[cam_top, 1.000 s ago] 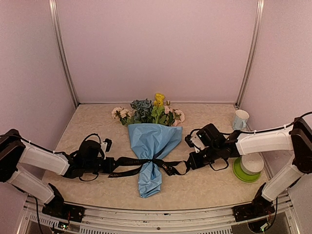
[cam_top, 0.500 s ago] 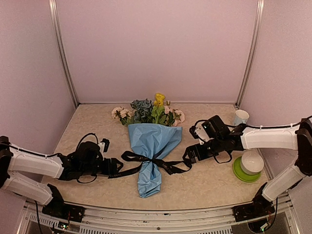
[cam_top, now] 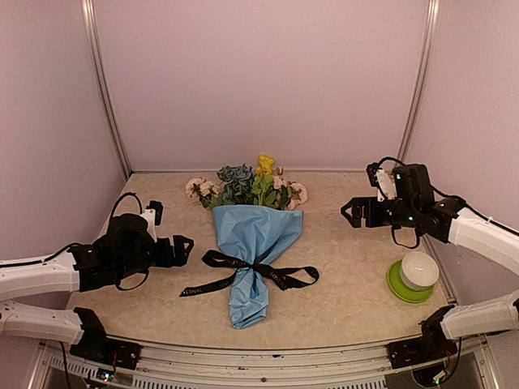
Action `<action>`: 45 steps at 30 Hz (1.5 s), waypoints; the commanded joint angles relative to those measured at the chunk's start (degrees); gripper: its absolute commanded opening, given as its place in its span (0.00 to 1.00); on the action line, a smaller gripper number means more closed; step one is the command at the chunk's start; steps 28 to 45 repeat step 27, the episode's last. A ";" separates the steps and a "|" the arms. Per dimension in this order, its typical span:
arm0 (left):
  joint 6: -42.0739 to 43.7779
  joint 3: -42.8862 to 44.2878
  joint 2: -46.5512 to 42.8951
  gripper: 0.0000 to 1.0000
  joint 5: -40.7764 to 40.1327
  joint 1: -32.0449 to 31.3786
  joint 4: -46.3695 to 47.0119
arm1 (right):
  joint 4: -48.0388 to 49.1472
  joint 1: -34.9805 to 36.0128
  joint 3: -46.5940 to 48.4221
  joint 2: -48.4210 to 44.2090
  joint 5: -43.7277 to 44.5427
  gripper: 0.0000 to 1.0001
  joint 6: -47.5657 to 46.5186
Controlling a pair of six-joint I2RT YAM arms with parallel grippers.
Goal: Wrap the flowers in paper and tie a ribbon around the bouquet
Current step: Reset both arms
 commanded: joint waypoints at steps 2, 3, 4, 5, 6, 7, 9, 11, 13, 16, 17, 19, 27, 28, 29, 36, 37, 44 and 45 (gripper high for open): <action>5.90 4.97 4.21 0.99 -3.51 7.47 -0.51 | 5.92 -9.43 -4.67 -4.94 2.60 1.00 -4.32; 6.26 5.43 5.47 0.99 -3.46 9.37 0.38 | 7.15 -10.99 -5.41 -5.66 2.37 1.00 -4.70; 6.48 5.81 6.68 0.99 -4.01 11.28 1.34 | 8.58 -13.14 -6.24 -6.82 1.64 1.00 -5.11; 7.00 6.04 7.61 0.99 -4.96 12.74 2.40 | 10.25 -14.37 -7.31 -7.58 0.61 1.00 -5.60; 7.55 6.16 8.43 0.99 -6.58 13.81 3.49 | 12.67 -15.16 -8.77 -9.05 0.26 1.00 -5.89; 7.68 6.27 9.13 0.99 -8.56 14.64 4.68 | 15.55 -15.52 -10.81 -10.34 1.12 1.00 -5.84; 9.94 6.34 10.20 0.99 -12.86 16.00 6.74 | 21.60 -15.56 -16.18 -12.32 4.67 1.00 -4.97; 11.15 6.12 10.75 0.99 -15.81 17.26 8.90 | 25.99 -15.58 -19.63 -13.56 11.03 1.00 -2.53; 12.42 5.22 10.60 0.99 -17.36 18.36 11.07 | 28.33 -15.60 -22.12 -14.37 15.41 1.00 -1.68; 14.10 2.21 9.31 0.99 -19.87 19.21 15.99 | 31.20 -15.63 -24.97 -14.70 17.85 1.00 -3.47; 15.24 0.49 8.75 0.99 -20.49 19.41 18.84 | 32.09 -15.66 -25.79 -14.65 18.24 1.00 -4.06; 16.00 -1.75 7.89 0.99 -20.85 20.18 21.89 | 33.57 -15.63 -27.13 -14.53 18.82 1.00 -4.58; 19.57 -3.88 6.54 0.99 -21.79 21.19 26.31 | 36.91 -15.72 -29.48 -14.11 18.50 1.00 -5.48; 19.57 -3.88 6.54 0.99 -21.79 21.19 26.31 | 36.91 -15.72 -29.48 -14.11 18.50 1.00 -5.48; 19.57 -3.88 6.54 0.99 -21.79 21.19 26.31 | 36.91 -15.72 -29.48 -14.11 18.50 1.00 -5.48; 19.57 -3.88 6.54 0.99 -21.79 21.19 26.31 | 36.91 -15.72 -29.48 -14.11 18.50 1.00 -5.48; 19.57 -3.88 6.54 0.99 -21.79 21.19 26.31 | 36.91 -15.72 -29.48 -14.11 18.50 1.00 -5.48; 19.57 -3.88 6.54 0.99 -21.79 21.19 26.31 | 36.91 -15.72 -29.48 -14.11 18.50 1.00 -5.48; 19.57 -3.88 6.54 0.99 -21.79 21.19 26.31 | 36.91 -15.72 -29.48 -14.11 18.50 1.00 -5.48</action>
